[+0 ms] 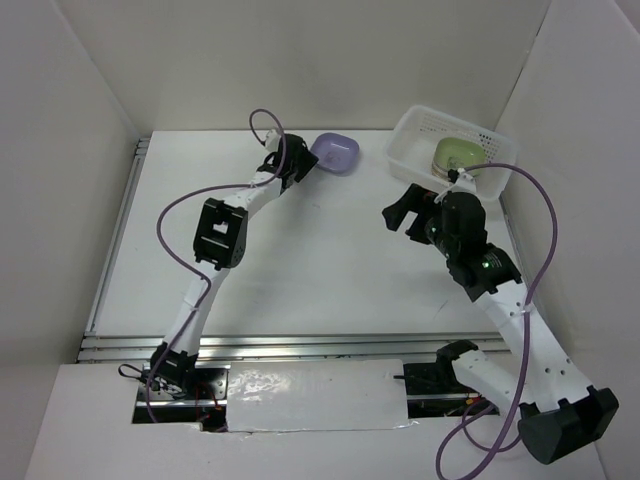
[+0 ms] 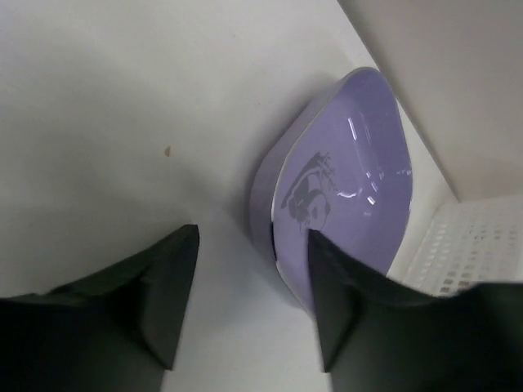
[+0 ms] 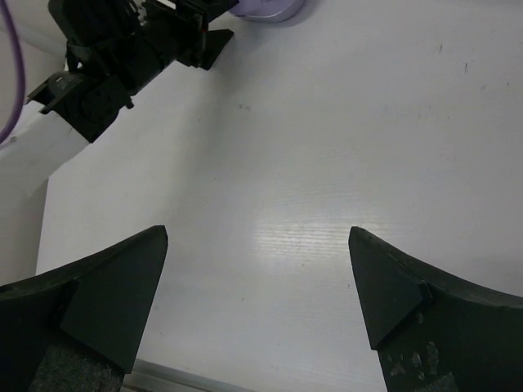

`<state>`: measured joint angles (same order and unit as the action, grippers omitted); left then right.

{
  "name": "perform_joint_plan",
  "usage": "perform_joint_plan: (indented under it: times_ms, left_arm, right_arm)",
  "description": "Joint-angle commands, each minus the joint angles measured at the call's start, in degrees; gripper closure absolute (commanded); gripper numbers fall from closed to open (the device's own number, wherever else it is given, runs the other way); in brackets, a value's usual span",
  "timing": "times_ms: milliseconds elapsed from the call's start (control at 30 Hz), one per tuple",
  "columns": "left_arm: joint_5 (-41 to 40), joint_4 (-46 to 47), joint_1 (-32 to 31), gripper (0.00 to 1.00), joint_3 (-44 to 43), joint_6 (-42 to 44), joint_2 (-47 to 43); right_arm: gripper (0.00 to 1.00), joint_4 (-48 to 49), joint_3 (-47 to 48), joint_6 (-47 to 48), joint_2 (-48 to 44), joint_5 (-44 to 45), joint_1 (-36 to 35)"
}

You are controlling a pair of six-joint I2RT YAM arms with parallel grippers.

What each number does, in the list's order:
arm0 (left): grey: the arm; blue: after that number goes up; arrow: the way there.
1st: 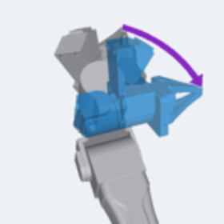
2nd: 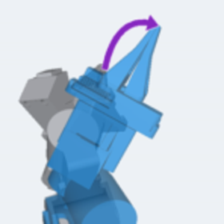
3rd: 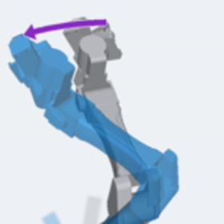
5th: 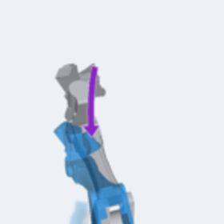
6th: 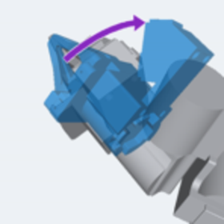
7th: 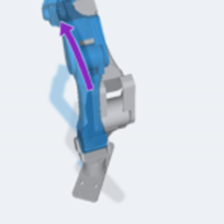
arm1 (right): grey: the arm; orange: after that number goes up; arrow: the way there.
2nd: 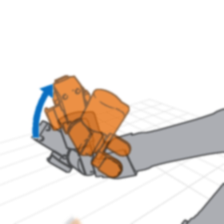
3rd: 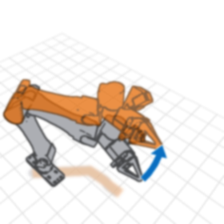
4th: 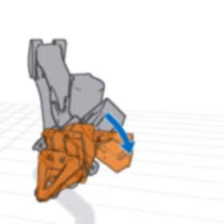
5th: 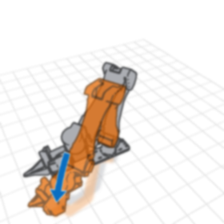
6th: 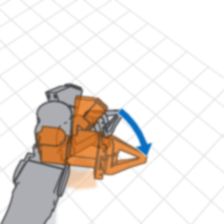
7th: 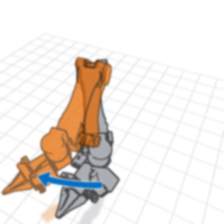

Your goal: Place the plates into the plastic bin on the countertop

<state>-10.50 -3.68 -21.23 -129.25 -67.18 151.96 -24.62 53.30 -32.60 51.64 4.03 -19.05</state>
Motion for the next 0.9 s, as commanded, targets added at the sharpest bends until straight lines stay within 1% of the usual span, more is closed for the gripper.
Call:
perform_joint_plan:
  times_ms: [0, 33, 100, 133, 167, 233, 267, 333, 367, 467, 500, 533, 567, 633, 667, 767, 800, 867]
  left_arm:
    - [-1.1, -3.5, -0.4, 0.40, -3.2, 0.6, 5.5]
    - [0.2, -3.6, -0.4, 0.62, -3.6, 0.9, 6.1]
    - [1.3, -2.4, -0.1, 0.78, -2.8, 0.9, 6.2]
    - [2.0, -1.5, -0.1, 0.93, -1.5, 1.1, 5.6]
    - [2.4, -1.0, -0.1, 0.99, 1.1, 1.3, 3.9]
    - [1.7, -1.0, 0.0, 1.00, 4.6, 2.4, 0.6]
    - [0.3, -1.2, -0.3, 1.00, 9.5, 3.4, -4.7]
    - [-2.0, -2.4, -0.8, 1.00, 16.6, 7.2, -12.3]
    - [-4.0, -1.7, -2.0, 1.00, 25.1, 9.4, -20.5]
    - [-5.0, -1.8, -4.3, 1.00, 36.6, 16.0, -32.9]
    - [-6.1, -3.0, -6.1, 1.00, 42.5, 17.0, -39.7]
    - [-6.5, -4.2, -6.8, 1.00, 45.4, 17.7, -42.6]
    - [-6.8, -4.7, -8.4, 1.00, 50.9, 18.0, -48.5]
    - [-7.8, -4.8, -9.7, 1.00, 55.9, 17.9, -53.5]
    - [-8.0, -5.2, -10.7, 1.00, 59.7, 17.8, -57.6]
    - [-7.1, -7.0, -12.1, 1.00, 63.7, 17.5, -62.8]
    - [-6.9, -7.1, -12.4, 1.00, 64.6, 17.5, -64.1]
    - [-5.8, -6.9, -13.1, 1.00, 66.6, 17.3, -67.3]
  right_arm:
    - [0.00, 1.9, -0.7, -0.4, -3.5, -0.5, -0.6]
    - [0.00, 2.0, -0.9, -0.4, -4.2, -0.5, -0.8]
    - [0.00, 2.4, -1.6, -0.2, -5.5, -0.5, -0.6]
    - [0.00, 2.6, -1.7, -0.2, -5.6, -0.6, -0.6]
    - [0.00, 2.4, -1.5, 0.0, -5.5, -0.8, -0.3]
    - [0.00, 3.3, -1.4, 0.3, -4.1, -2.0, 0.1]
    - [0.00, 3.5, -1.4, 0.7, -3.2, -2.4, 0.2]
    - [0.00, 4.8, -1.0, 1.3, 0.2, -3.8, -0.3]
    - [0.00, 5.7, -0.8, 1.9, 2.8, -3.8, -0.9]
    - [0.00, 8.3, 1.1, 2.5, 8.5, -2.8, -4.2]
    - [0.00, 8.7, 3.5, 2.5, 13.5, -1.0, -5.1]
    - [0.00, 8.4, 4.7, 1.9, 16.0, 0.2, -5.8]
    - [0.00, 7.9, 6.9, 0.4, 20.4, 1.6, -7.2]
    - [0.00, 7.7, 8.1, -1.7, 24.1, 1.6, -8.1]
    - [0.00, 7.7, 8.7, -4.2, 26.8, 1.3, -9.3]
    - [0.00, 10.4, 7.4, -8.6, 29.3, 1.4, -11.9]
    - [0.01, 12.6, 6.1, -9.8, 29.7, 1.6, -13.3]
    - [0.04, 14.9, 5.0, -12.3, 30.9, 2.3, -15.0]
